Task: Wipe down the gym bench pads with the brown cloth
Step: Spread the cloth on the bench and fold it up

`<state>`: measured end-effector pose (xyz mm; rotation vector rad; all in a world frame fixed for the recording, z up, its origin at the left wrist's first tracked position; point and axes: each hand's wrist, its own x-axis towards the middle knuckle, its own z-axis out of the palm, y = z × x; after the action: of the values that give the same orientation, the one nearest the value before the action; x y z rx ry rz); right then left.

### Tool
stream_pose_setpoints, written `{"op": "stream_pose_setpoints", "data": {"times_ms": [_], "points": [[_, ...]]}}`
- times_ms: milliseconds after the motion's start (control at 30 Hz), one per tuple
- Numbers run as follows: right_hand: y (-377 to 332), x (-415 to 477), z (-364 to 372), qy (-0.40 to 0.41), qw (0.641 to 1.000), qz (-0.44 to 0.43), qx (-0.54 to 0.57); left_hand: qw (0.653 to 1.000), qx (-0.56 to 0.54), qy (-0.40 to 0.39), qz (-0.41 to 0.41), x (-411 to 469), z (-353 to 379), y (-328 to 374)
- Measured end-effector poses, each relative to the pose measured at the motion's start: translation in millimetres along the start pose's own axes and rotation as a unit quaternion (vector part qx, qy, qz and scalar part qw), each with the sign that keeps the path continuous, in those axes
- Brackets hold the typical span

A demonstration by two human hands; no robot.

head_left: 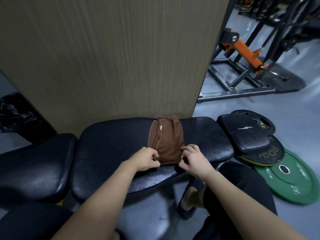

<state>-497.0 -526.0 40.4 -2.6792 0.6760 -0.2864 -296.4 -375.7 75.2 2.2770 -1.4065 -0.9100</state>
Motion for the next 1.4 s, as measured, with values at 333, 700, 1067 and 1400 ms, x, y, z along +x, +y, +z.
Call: {"op": "stream_pose_setpoints", "data": {"times_ms": [333, 700, 1067, 1400], "points": [[-87.7, 18.7, -102.2, 0.142, 0.944, 0.109, 0.277, 0.924, -0.329, 0.170, 0.096, -50.4, -81.2, 40.5], [-141.1, 100.7, -195.6, 0.129, 0.905, 0.039, 0.403, 0.853, -0.443, 0.256, 0.105, -75.5, -176.2, 75.4], [-185.5, 124.0, -222.2, 0.173, 0.900, -0.046, 0.399, 0.826, -0.356, 0.417, 0.130, -103.7, -220.4, 76.4], [-123.7, 60.3, -132.2, 0.066, 0.960, -0.041, 0.269, 0.954, -0.209, 0.202, 0.071, -104.0, -137.1, 14.1]]}}
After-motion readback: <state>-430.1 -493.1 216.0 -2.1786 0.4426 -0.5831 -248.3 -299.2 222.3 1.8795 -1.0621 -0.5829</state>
